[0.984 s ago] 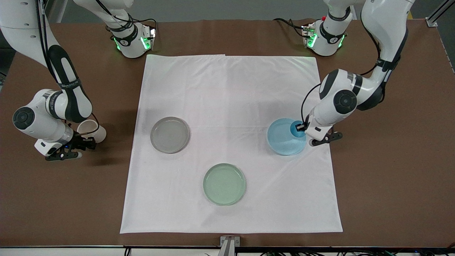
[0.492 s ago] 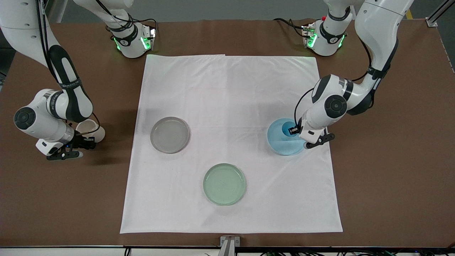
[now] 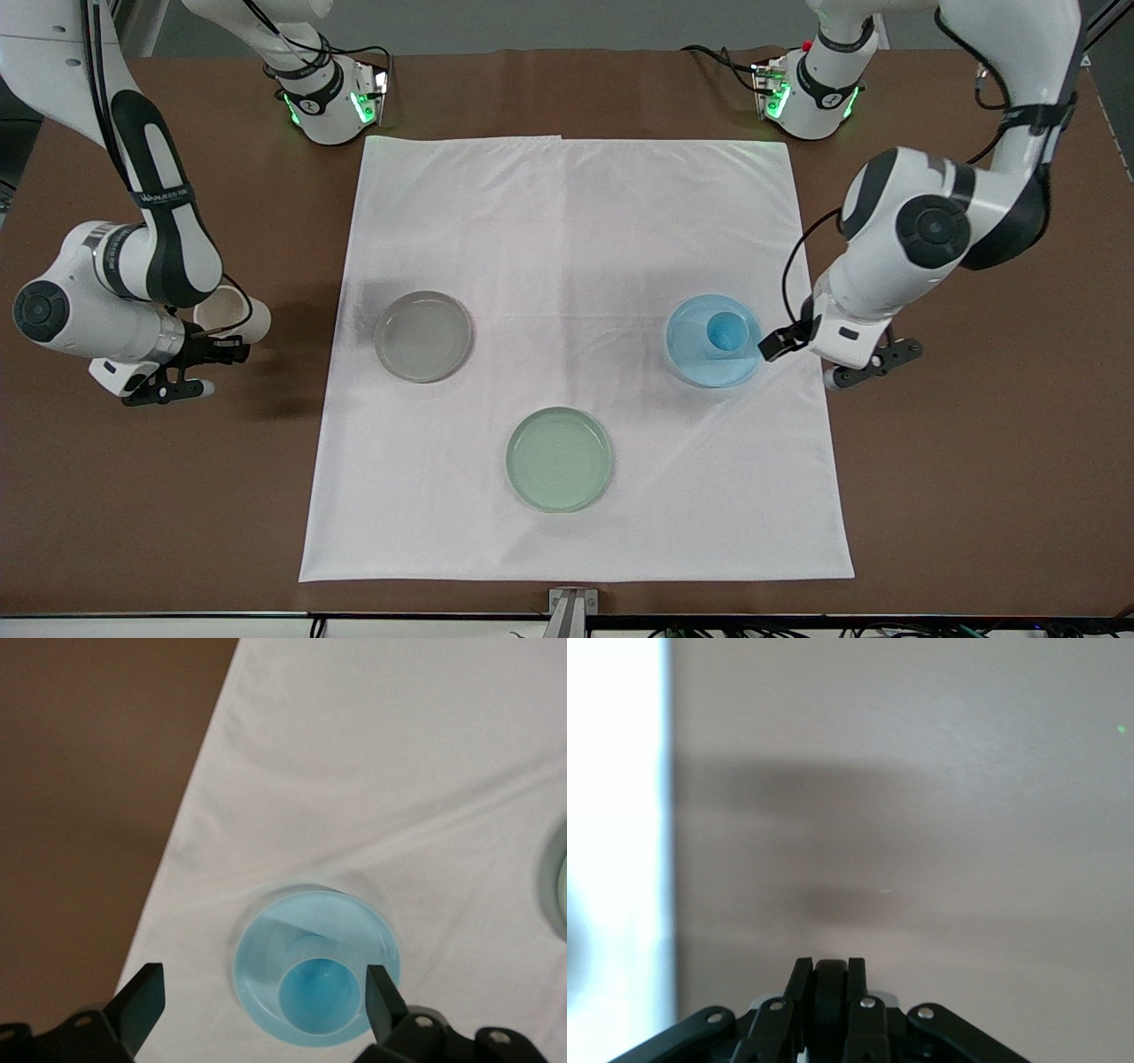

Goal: Place blue cup in blue plate and white mug in gray plate
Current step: 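Carry the mug onto the gray plate with the right gripper while the left gripper withdraws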

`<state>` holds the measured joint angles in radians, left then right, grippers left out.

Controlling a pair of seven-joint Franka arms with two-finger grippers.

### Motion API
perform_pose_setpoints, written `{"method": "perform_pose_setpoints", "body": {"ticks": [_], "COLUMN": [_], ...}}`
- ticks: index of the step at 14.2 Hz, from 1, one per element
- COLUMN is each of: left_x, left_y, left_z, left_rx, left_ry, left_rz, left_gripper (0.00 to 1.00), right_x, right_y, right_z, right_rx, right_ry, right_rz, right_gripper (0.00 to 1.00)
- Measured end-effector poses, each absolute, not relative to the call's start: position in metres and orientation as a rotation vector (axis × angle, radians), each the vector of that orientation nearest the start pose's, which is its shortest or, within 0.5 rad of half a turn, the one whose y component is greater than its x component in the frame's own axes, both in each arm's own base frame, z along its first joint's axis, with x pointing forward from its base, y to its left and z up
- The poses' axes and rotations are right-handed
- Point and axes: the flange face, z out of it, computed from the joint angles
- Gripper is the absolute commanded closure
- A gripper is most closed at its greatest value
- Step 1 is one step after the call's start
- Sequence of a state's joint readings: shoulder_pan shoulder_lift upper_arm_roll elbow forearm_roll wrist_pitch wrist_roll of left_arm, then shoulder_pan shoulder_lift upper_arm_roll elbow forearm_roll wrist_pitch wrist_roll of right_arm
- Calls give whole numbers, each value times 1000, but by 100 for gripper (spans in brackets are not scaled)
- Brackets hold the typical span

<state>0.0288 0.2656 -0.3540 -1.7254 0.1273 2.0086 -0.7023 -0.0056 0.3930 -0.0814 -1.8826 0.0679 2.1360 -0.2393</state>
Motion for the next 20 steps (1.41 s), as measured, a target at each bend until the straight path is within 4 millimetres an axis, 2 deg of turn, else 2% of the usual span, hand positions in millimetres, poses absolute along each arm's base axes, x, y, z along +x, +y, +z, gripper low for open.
{"method": "perform_pose_setpoints", "body": {"ticks": [2,3,6,8,9,10,12,15,18,20], "left_x": [619,622,625,618,610,601,581,555,535,529], "left_y": [-154,-139,-94,-64,-53,-46,-43,-43,-44,-49], "left_z": [494,515,557,583,595,608,631,660,671,667], "left_rx": [-3056,-3050,-3054,-3052,-3045,-3038,-3038,-3061,-3091,-3117], "left_ry": [-522,-512,-408,-316,-276,-252,-221,-132,-91,-80], "left_rz": [-80,-77,-88,-104,-98,-88,-62,-42,30,67], "left_gripper": [0,0,0,0,0,0,0,0,0,0], "right_x": [620,620,611,599,593,588,585,589,592,593], "right_y": [2,33,127,190,217,235,249,244,240,238], "right_z": [311,314,310,306,302,294,275,253,241,236], "right_rx": [-3078,-3080,-3101,-3108,-3108,-3108,-3110,-3118,-3131,-3139], "right_ry": [-125,-95,-4,38,53,51,32,44,36,31], "right_rz": [191,189,167,115,91,72,49,36,19,12], "right_gripper": [96,96,96,96,96,96,96,95,95,95]}}
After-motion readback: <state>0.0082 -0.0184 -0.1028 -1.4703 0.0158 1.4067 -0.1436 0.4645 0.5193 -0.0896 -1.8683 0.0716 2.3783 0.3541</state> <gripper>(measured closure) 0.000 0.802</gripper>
